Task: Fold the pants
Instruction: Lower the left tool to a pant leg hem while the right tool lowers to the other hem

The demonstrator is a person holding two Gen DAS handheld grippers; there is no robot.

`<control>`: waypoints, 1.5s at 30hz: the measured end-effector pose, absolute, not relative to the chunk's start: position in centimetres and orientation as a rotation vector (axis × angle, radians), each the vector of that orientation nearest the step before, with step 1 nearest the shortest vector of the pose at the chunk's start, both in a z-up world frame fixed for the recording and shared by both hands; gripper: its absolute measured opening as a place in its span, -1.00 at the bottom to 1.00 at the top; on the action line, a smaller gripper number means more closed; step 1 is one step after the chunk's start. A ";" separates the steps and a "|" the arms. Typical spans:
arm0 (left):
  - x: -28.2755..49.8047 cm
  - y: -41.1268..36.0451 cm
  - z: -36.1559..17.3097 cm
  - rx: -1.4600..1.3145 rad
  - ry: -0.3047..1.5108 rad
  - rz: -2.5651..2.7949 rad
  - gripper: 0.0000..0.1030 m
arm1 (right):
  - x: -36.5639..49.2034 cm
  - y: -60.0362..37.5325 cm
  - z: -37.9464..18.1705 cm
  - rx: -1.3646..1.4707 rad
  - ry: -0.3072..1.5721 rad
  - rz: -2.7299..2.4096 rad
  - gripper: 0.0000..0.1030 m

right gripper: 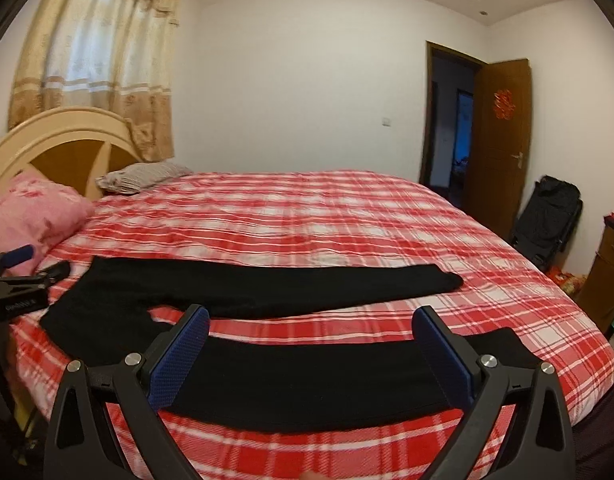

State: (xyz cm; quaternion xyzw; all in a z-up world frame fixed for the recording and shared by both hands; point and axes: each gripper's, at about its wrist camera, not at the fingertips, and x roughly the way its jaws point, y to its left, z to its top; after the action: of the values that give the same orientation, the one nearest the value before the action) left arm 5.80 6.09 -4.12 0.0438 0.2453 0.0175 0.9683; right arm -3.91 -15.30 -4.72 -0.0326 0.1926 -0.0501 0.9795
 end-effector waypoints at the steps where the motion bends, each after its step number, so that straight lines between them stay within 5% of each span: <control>1: 6.9 7.4 -4.3 0.081 0.513 0.044 1.00 | -3.2 -16.3 -4.7 -0.052 0.393 -0.118 0.98; 10: 18.0 20.6 -7.3 0.037 0.618 0.190 0.96 | 3.7 -22.5 -3.6 -0.042 0.473 -0.184 0.98; 13: 21.0 22.6 -8.9 0.022 0.676 0.182 0.63 | 7.0 -24.9 -3.4 -0.011 0.526 -0.147 0.92; 17: 24.3 23.6 -11.2 0.015 0.738 0.129 0.36 | 10.0 -27.0 -3.6 0.004 0.578 -0.159 0.60; 28: 30.3 25.2 -15.3 -0.013 0.878 0.026 0.25 | 16.5 -31.9 -5.9 0.041 0.678 -0.247 0.59; 32: 31.4 25.3 -16.5 -0.042 0.919 -0.031 -0.16 | 18.3 -33.7 -7.0 0.070 0.713 -0.268 0.59; 37: 31.3 25.6 -16.5 -0.057 0.913 -0.046 -0.29 | 20.7 -36.6 -8.2 0.110 0.752 -0.310 0.59; 39: 31.3 26.0 -16.3 -0.094 0.908 -0.075 -0.62 | 21.9 -38.3 -8.7 0.129 0.764 -0.339 0.59; 45: 31.3 25.4 -16.3 -0.072 0.894 -0.088 -0.70 | 25.3 -42.9 -9.9 0.176 0.819 -0.404 0.34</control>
State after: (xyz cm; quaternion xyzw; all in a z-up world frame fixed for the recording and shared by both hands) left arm 31.30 25.45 -16.31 -0.0349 0.4321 -0.0426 0.9001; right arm 25.25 -42.90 -9.91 0.0848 0.3950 -0.1946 0.8938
